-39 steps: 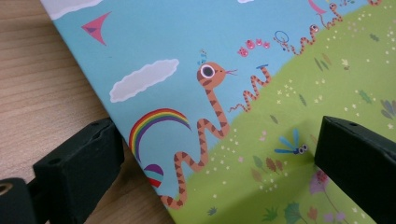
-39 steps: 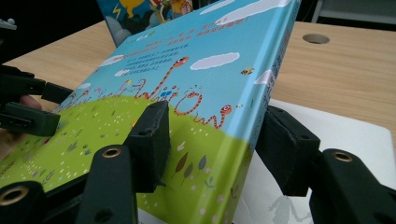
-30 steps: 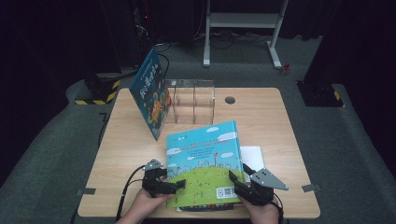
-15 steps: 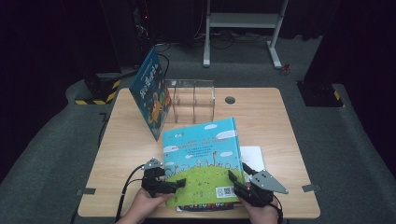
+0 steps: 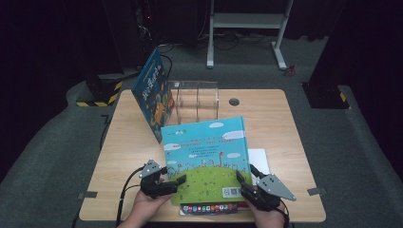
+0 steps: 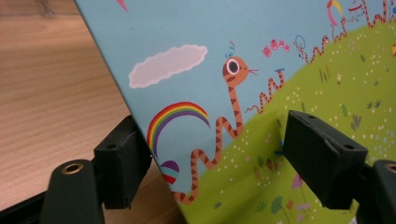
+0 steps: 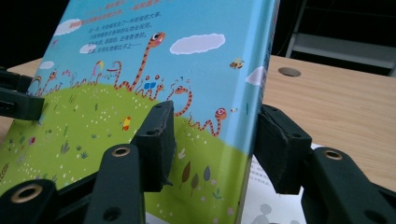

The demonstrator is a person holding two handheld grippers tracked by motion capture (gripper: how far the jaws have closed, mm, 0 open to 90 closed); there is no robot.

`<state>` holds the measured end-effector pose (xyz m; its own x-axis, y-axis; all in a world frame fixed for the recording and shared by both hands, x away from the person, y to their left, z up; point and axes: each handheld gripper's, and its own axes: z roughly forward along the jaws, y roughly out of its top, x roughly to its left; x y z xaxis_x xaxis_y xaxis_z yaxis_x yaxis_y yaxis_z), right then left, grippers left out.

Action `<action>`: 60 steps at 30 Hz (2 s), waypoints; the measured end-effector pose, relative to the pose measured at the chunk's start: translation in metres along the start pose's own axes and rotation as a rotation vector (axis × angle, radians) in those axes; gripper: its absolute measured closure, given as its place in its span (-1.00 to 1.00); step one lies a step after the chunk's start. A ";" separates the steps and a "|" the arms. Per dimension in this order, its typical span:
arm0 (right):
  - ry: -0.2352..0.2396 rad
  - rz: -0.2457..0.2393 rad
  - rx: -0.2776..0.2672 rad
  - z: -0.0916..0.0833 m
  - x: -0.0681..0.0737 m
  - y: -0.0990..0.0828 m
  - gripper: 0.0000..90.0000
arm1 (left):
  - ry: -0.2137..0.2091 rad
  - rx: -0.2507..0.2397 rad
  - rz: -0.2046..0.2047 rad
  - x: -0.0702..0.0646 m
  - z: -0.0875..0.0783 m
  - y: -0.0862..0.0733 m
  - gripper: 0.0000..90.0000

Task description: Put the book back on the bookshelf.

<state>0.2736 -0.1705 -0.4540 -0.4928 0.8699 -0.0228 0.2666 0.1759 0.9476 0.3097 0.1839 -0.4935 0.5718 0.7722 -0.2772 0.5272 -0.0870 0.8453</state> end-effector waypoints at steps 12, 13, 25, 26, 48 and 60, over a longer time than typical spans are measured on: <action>-0.034 -0.057 -0.089 -0.008 0.005 0.002 0.20 | 0.019 -0.051 0.064 0.000 -0.013 0.008 -0.14; -0.034 -0.056 -0.097 -0.009 0.005 0.002 0.21 | 0.021 -0.053 0.067 0.000 -0.014 0.008 -0.13; 0.024 -0.068 -0.140 -0.017 -0.002 0.003 0.25 | 0.035 -0.087 0.131 -0.005 -0.019 0.007 -0.04; 0.020 -0.075 -0.152 -0.018 -0.002 0.003 0.25 | 0.038 -0.093 0.139 -0.006 -0.019 0.007 -0.04; 0.135 0.034 -0.219 -0.025 -0.017 0.005 0.40 | 0.097 -0.130 0.188 -0.014 -0.020 0.005 0.06; 0.172 0.044 -0.216 -0.026 -0.020 0.006 0.44 | 0.105 -0.141 0.195 -0.015 -0.022 0.001 0.06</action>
<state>0.2632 -0.1991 -0.4399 -0.6231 0.7801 0.0570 0.1172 0.0211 0.9929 0.2878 0.1859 -0.4779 0.5814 0.8114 -0.0601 0.3169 -0.1578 0.9352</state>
